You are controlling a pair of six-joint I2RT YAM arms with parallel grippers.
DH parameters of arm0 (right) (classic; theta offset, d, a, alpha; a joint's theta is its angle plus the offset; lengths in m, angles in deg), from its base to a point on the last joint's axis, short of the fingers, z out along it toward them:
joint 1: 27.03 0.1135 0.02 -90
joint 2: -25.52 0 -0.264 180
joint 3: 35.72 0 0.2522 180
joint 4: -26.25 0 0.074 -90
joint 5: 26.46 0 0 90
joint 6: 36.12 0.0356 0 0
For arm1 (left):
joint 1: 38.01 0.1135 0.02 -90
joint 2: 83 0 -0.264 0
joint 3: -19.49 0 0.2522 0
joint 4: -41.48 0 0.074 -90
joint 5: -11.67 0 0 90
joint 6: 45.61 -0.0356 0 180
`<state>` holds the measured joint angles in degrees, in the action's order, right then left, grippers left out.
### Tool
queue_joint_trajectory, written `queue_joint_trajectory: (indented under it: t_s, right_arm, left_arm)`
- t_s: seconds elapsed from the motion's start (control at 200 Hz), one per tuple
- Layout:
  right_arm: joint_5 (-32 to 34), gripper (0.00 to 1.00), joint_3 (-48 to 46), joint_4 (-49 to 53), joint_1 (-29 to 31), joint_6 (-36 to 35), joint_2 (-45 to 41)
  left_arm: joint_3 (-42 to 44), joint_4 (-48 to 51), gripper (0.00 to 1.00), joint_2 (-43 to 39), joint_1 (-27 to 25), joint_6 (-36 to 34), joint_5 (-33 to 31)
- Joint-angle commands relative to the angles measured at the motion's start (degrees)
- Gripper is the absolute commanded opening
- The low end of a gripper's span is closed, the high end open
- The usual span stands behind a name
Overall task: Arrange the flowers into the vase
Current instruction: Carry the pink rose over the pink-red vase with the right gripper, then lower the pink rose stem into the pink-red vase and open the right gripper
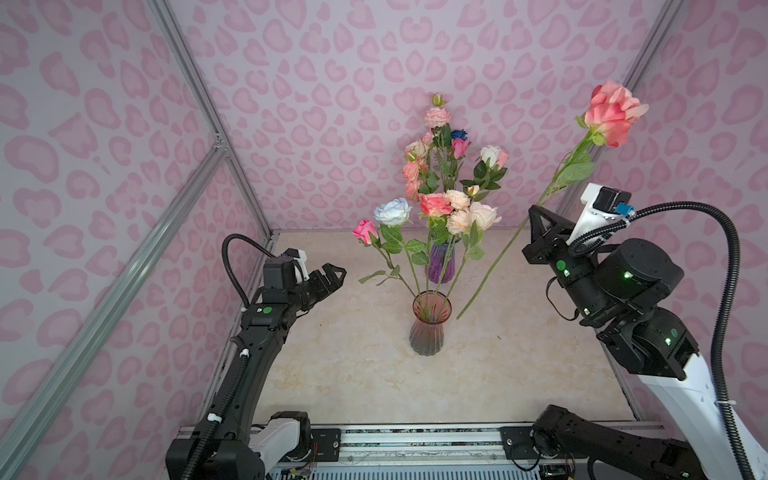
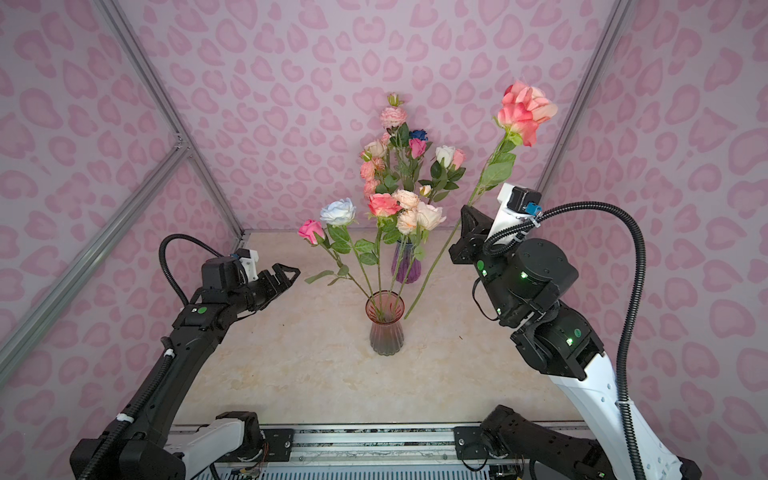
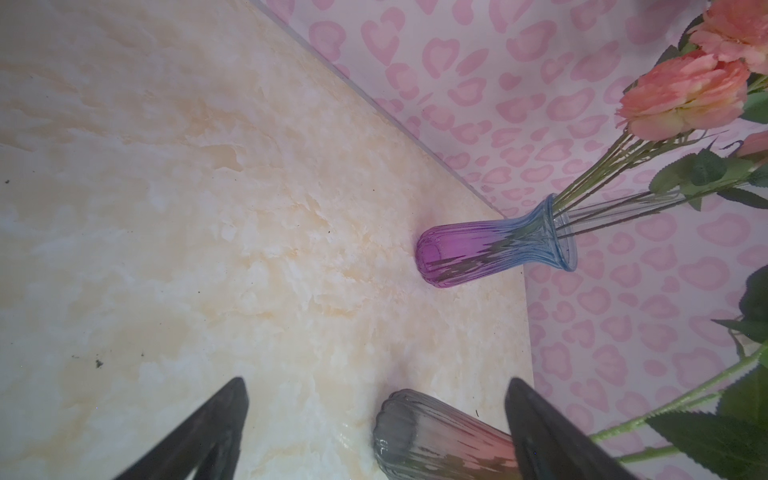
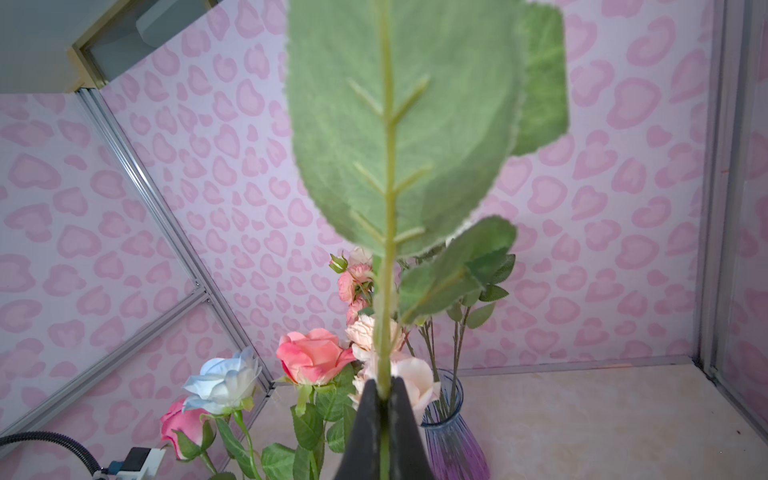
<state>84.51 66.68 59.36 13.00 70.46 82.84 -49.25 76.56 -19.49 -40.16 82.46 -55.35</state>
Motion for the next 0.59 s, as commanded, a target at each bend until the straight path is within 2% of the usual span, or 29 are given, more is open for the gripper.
queue_joint_trajectory:
  t_s: [0.0, 0.59]
  right_arm:
    - [2.54, 0.00, 1.45, -3.43, 1.53, -4.06, 1.06]
    - [1.72, 0.00, 6.26, -15.06, 10.24, -14.44, 10.00]
  left_arm:
    - [0.04, -0.58, 0.98, 0.04, 0.07, 0.06, 0.65]
    - [0.27, -0.94, 0.98, 0.66, 0.05, 0.16, 1.62]
